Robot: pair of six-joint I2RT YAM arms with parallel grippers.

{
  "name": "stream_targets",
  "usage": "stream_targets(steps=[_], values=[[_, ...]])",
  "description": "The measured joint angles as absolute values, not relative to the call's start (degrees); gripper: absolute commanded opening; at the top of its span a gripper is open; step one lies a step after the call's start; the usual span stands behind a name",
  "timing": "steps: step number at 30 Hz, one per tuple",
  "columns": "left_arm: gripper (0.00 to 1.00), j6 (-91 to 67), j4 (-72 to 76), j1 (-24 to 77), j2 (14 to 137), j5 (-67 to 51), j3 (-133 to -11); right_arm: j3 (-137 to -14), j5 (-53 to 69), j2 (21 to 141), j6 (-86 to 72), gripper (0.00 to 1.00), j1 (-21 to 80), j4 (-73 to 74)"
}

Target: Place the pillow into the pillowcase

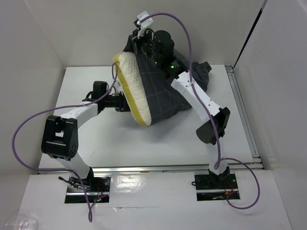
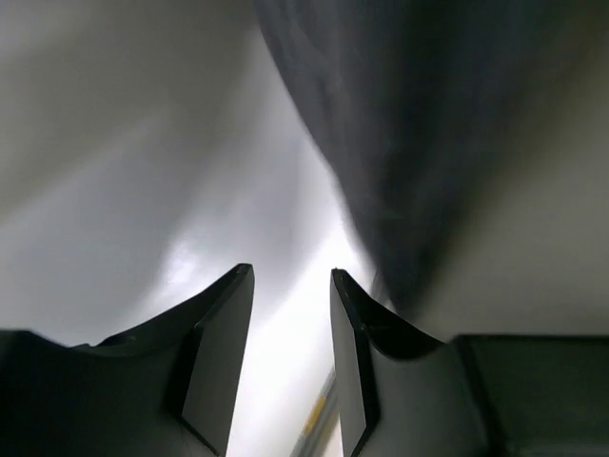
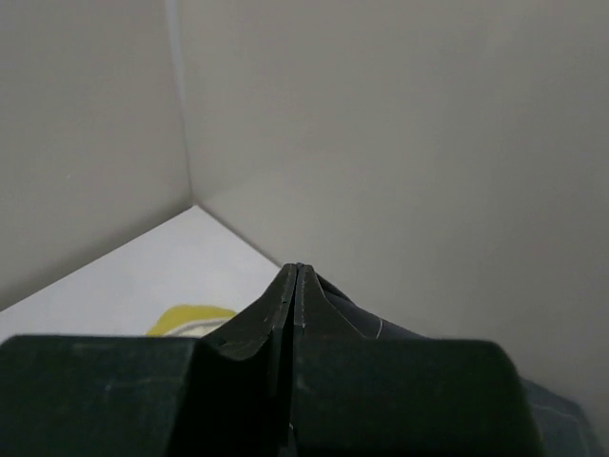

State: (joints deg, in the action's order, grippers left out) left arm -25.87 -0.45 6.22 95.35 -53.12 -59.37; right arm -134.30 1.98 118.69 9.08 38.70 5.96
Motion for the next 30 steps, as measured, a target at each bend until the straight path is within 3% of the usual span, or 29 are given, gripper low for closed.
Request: stream_targets(steps=[9, 21, 30], values=[[0.51, -25.2, -0.9, 14.2, 91.3, -56.4, -60.0, -134.3, -2.2, 116.7, 16.7, 0.0, 38.5, 0.4], [0.52, -24.8, -1.4, 18.2, 86.2, -47.8, -64.2, -136.1, -2.4, 116.4, 21.0, 0.0, 37.1, -5.2], [0.53, -25.0, -3.9, 18.2, 75.7, -37.0, -66.0, -134.2, -2.4, 113.2, 22.4, 0.0, 37.1, -6.4]])
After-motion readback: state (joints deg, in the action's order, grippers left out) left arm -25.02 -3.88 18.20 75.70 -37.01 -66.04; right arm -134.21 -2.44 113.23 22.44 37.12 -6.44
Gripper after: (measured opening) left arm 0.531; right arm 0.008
